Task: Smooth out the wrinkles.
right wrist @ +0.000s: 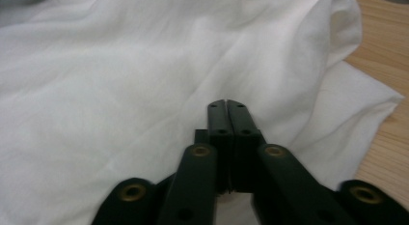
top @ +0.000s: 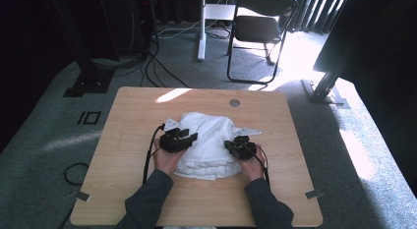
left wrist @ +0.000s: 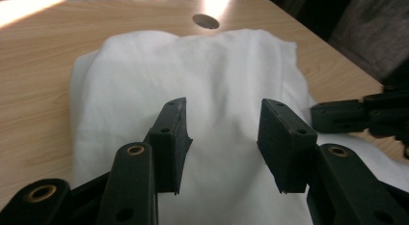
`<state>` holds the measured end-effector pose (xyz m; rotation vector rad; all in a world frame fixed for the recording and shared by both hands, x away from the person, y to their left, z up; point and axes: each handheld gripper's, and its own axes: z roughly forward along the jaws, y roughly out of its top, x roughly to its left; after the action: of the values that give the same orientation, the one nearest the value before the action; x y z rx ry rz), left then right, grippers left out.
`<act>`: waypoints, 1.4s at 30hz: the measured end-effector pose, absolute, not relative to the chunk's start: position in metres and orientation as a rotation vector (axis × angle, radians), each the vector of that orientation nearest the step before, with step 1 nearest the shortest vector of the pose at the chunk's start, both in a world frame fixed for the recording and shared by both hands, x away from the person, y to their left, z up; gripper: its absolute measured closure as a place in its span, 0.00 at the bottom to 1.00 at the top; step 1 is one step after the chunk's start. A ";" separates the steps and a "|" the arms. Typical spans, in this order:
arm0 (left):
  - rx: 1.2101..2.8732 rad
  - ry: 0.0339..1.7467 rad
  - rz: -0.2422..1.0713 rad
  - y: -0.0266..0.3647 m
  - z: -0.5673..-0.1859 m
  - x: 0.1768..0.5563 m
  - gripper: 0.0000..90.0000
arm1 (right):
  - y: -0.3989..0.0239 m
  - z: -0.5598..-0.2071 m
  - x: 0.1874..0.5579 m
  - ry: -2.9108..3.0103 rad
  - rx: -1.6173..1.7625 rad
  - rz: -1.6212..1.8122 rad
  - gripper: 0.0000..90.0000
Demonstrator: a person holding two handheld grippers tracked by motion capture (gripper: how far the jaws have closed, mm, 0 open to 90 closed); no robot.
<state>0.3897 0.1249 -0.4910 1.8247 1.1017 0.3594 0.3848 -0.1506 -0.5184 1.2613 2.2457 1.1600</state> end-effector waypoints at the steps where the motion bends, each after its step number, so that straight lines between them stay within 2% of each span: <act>1: 1.831 1.101 0.363 0.126 -0.492 0.390 0.61 | -0.152 -0.517 0.382 2.248 1.253 1.161 1.00; 5: 1.854 1.093 0.351 0.125 -0.497 0.391 0.60 | -0.165 -0.512 0.370 2.222 1.249 1.175 0.99; 7: 1.880 1.086 0.361 0.122 -0.499 0.391 0.60 | -0.171 -0.508 0.363 2.192 1.227 1.242 0.71; 9: 1.909 1.075 0.381 0.117 -0.503 0.392 0.60 | -0.171 -0.505 0.358 2.197 1.213 1.324 0.56; 12: 1.916 1.066 0.392 0.115 -0.508 0.392 0.60 | -0.160 -0.510 0.356 2.230 1.207 1.326 0.49; 14: 1.916 1.061 0.406 0.115 -0.511 0.391 0.60 | -0.153 -0.520 0.361 2.280 1.219 1.281 0.52; 17: 1.936 1.043 0.433 0.114 -0.514 0.390 0.60 | -0.145 -0.534 0.364 2.357 1.227 1.205 0.92; 23: 1.928 1.054 0.446 0.113 -0.515 0.389 0.60 | -0.165 -0.515 0.337 2.240 1.209 1.270 0.98; 27: 1.936 1.045 0.437 0.112 -0.515 0.389 0.60 | -0.172 -0.514 0.316 2.285 1.167 1.237 0.98; 29: 1.938 1.042 0.443 0.110 -0.515 0.389 0.60 | -0.170 -0.515 0.314 2.320 1.142 1.218 0.95; 30: 1.942 1.035 0.449 0.109 -0.516 0.388 0.59 | -0.170 -0.514 0.315 2.304 1.144 1.213 0.89; 31: 1.945 1.032 0.454 0.109 -0.516 0.388 0.58 | -0.170 -0.513 0.318 2.262 1.150 1.197 0.76; 32: 1.944 1.033 0.448 0.110 -0.516 0.389 0.58 | -0.171 -0.511 0.321 2.221 1.170 1.196 0.71; 39: 1.963 1.031 0.471 0.108 -0.517 0.388 0.58 | -0.179 -0.495 0.399 2.004 1.307 1.210 0.57; 42: 1.971 1.033 0.472 0.108 -0.519 0.389 0.58 | -0.174 -0.496 0.420 2.016 1.317 1.181 0.54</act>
<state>0.3890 0.1078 -0.5189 1.9707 1.0332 0.4725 0.4202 -0.1742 -0.4965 1.3166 2.0160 1.1813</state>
